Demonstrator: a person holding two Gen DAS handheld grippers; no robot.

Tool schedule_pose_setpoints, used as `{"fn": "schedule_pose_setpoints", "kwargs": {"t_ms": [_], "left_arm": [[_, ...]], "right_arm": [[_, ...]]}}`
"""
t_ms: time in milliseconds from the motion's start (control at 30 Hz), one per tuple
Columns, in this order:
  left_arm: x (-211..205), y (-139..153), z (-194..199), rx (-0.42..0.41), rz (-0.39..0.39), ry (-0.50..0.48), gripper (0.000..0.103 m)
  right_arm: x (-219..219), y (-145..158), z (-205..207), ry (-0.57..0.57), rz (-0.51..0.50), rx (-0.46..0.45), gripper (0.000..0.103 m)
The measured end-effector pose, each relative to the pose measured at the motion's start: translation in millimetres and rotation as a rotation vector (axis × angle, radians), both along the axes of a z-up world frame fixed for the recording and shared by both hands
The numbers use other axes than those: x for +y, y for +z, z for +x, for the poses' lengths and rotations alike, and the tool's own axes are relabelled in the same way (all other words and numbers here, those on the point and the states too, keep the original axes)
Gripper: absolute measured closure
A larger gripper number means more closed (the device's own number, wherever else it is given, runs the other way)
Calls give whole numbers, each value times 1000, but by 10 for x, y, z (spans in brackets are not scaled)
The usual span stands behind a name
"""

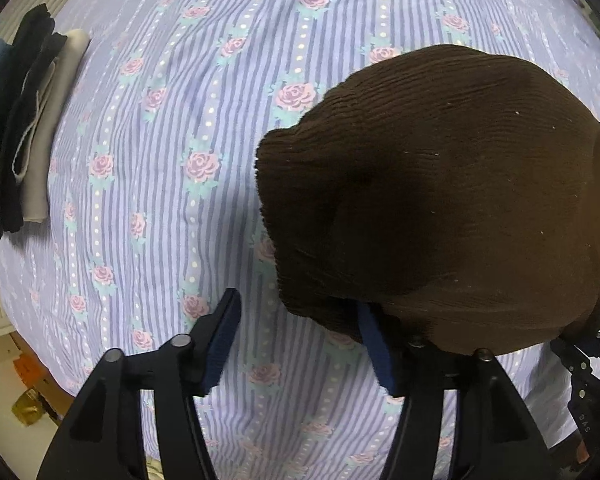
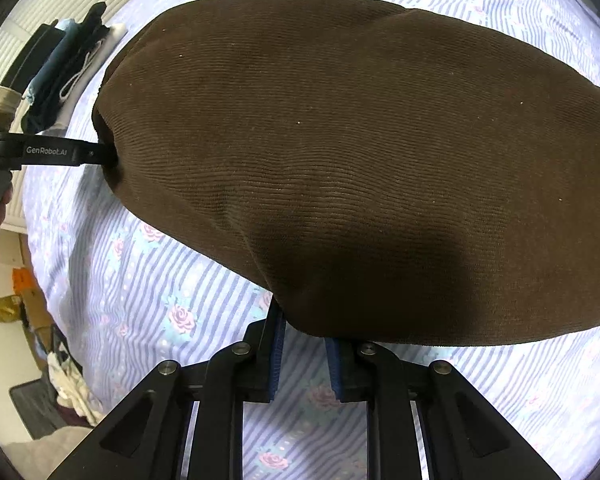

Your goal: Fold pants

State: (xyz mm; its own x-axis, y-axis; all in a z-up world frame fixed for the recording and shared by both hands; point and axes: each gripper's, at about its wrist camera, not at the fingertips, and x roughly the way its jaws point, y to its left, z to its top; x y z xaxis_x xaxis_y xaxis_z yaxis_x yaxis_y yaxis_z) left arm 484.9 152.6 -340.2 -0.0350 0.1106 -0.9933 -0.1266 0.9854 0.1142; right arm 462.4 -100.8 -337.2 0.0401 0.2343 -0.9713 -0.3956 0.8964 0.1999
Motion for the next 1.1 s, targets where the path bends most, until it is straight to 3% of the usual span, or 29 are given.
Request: {"fn": "schedule_pose_setpoints", "kwargs": {"t_ms": [67,133,200,267,333,533,733,967,1100], "left_arm": [[14,6,-12,-11,20,-16,33],[0,86,-82,-31,39,-48,31],[-52,207,-168,-46,94,-84,30],[-158,371,-298,-74,186,-145,30],[-239,522,-416,-113,209,-181,30],[-682,1109,-499,-273,111,-204,30],[-1348,1395,-257,-428,15,-252,30],[-2227,1393,192,-471,-93,-351,30],[-2664,1256,417,-452,-106,-389,30]], "right_arm": [[18,10,24,-2,-13,3,81],[16,49,10,-3,-42,2,70],[4,127,-49,7,-78,-32,58],[-50,258,-104,10,-84,-61,55],[-129,424,-154,3,-100,-105,50],[-545,962,-198,-49,-110,-278,44],[-1442,1379,32,-264,-100,-460,28],[-2252,1302,516,-376,-103,-488,28],[-2561,1091,803,-398,-82,-469,28]]}}
